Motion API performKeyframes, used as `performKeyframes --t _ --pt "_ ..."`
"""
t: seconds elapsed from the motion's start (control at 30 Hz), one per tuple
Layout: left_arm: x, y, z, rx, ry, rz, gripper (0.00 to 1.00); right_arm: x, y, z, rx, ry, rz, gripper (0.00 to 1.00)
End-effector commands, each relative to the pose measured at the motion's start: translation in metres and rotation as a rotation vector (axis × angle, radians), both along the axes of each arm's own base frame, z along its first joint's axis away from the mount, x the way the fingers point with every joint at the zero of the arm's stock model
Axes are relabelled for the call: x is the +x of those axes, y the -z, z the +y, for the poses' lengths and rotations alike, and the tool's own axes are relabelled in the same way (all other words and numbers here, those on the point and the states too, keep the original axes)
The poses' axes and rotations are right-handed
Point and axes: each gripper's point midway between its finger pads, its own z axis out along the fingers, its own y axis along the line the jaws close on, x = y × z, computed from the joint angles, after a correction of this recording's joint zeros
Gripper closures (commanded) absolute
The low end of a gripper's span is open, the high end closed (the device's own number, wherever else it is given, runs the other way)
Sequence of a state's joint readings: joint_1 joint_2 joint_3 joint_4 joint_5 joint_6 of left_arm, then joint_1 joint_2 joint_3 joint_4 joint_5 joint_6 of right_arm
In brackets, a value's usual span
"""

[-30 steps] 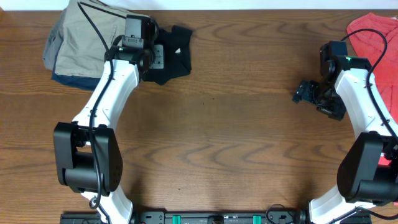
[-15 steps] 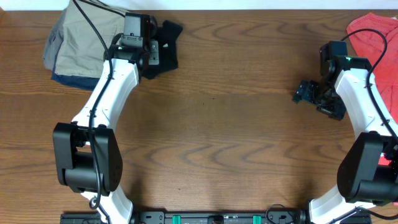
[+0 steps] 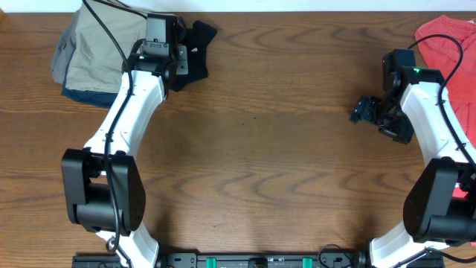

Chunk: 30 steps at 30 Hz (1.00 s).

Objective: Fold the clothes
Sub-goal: 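Carry the black shirt to the upper left over the pants stack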

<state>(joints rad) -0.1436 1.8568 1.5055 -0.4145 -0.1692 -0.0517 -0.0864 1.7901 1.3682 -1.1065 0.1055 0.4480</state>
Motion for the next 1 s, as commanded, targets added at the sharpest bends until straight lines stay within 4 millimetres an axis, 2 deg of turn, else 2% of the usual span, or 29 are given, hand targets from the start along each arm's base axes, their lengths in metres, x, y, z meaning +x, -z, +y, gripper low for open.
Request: performKeyframes --t 0.0,0.1,0.23,0.47,0.97 --pt "0.005 -0.063 0.01 0.0 -0.047 -0.147 0.94 0.003 -0.007 -0.003 -0.008 0.016 -0.025 0.01" --pt "0.002 -0.073 0.018 0.004 -0.103 -0.175 0.94 0.003 -0.007 -0.003 -0.008 0.016 -0.025 0.01" --pt "0.0 -0.083 0.019 -0.003 -0.105 -0.196 0.94 0.003 -0.007 -0.003 -0.008 0.016 -0.025 0.01" --pt "-0.003 -0.083 0.027 -0.027 -0.147 -0.192 0.94 0.003 -0.007 -0.003 -0.008 0.016 -0.025 0.01" --pt "-0.008 -0.079 0.093 -0.047 -0.311 -0.188 0.94 0.003 -0.007 -0.003 -0.008 0.016 -0.025 0.01"
